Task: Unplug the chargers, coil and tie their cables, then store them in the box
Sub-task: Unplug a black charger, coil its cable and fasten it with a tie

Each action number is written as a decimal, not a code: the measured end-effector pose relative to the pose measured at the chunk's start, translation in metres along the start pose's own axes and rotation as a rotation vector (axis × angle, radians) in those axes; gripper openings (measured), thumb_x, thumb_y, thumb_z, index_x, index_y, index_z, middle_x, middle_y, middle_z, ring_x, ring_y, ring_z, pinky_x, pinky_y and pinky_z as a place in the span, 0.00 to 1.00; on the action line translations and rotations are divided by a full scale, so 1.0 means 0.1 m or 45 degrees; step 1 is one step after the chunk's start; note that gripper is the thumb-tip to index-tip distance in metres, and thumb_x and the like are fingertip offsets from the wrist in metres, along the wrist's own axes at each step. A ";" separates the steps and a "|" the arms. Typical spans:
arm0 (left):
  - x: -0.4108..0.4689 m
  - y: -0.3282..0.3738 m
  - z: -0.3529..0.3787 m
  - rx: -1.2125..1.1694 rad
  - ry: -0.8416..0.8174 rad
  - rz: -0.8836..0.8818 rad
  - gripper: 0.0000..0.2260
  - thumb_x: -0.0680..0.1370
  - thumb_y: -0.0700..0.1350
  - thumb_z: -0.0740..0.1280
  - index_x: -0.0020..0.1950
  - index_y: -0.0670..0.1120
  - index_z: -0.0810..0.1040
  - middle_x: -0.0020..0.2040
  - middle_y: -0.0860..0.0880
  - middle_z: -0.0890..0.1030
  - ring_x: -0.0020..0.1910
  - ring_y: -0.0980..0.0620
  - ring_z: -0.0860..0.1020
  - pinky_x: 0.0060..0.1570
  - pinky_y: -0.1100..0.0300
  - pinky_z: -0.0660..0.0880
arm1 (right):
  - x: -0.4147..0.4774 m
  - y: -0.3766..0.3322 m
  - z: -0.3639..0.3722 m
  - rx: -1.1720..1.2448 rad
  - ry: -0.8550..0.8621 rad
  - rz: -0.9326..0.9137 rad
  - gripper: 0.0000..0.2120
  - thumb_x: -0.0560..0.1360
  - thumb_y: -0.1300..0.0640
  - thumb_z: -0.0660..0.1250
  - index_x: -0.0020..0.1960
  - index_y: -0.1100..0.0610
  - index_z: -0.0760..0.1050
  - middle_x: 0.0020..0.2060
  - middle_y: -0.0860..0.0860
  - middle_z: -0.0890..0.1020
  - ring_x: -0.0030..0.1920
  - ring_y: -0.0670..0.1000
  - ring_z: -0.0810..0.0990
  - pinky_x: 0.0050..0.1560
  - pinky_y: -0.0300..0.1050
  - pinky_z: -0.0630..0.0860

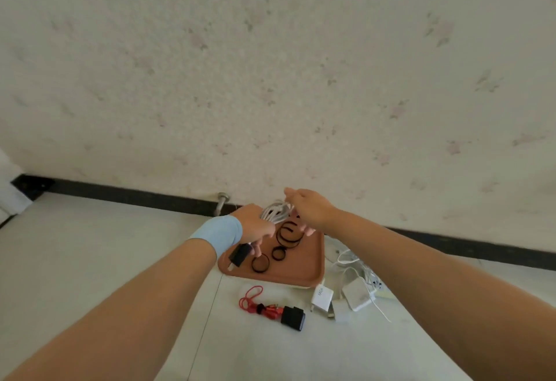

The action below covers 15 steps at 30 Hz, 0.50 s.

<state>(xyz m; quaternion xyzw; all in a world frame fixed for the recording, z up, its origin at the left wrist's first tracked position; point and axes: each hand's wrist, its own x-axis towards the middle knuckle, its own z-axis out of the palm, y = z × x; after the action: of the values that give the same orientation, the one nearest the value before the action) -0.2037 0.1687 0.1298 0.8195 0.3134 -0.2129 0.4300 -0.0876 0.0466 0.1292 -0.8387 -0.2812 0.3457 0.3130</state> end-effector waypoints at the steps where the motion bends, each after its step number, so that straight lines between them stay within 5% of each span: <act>1: 0.08 -0.10 0.01 -0.015 0.025 -0.017 0.06 0.76 0.40 0.65 0.48 0.40 0.78 0.31 0.41 0.81 0.28 0.47 0.82 0.37 0.56 0.81 | 0.09 0.08 0.06 -0.091 -0.009 -0.006 0.21 0.84 0.40 0.51 0.57 0.54 0.74 0.43 0.56 0.82 0.37 0.57 0.81 0.37 0.47 0.80; 4: 0.31 -0.37 0.05 -0.019 0.064 -0.072 0.04 0.75 0.40 0.66 0.45 0.41 0.80 0.34 0.43 0.82 0.30 0.48 0.79 0.37 0.54 0.80 | 0.32 0.37 0.25 -0.442 -0.053 -0.138 0.14 0.85 0.50 0.56 0.45 0.53 0.74 0.42 0.54 0.80 0.45 0.56 0.77 0.42 0.47 0.73; 8: 0.54 -0.60 0.09 0.146 0.096 -0.094 0.08 0.73 0.43 0.66 0.45 0.41 0.82 0.40 0.41 0.85 0.32 0.46 0.80 0.39 0.52 0.83 | 0.61 0.64 0.61 -0.845 -0.243 -0.248 0.11 0.81 0.59 0.61 0.58 0.56 0.80 0.58 0.54 0.82 0.57 0.57 0.80 0.51 0.44 0.71; 15: 0.84 -0.90 0.29 0.105 0.107 -0.193 0.09 0.77 0.48 0.65 0.45 0.44 0.81 0.39 0.43 0.84 0.34 0.46 0.82 0.42 0.54 0.82 | 0.88 0.93 1.18 -1.274 -0.438 -0.611 0.12 0.79 0.52 0.64 0.58 0.52 0.83 0.58 0.51 0.81 0.58 0.56 0.79 0.55 0.49 0.78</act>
<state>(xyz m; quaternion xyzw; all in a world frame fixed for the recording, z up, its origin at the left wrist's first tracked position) -0.2088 0.2107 0.0109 0.8185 0.3832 -0.2231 0.3652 -0.1002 0.0856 -0.0402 -0.7291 -0.6395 0.2216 -0.1021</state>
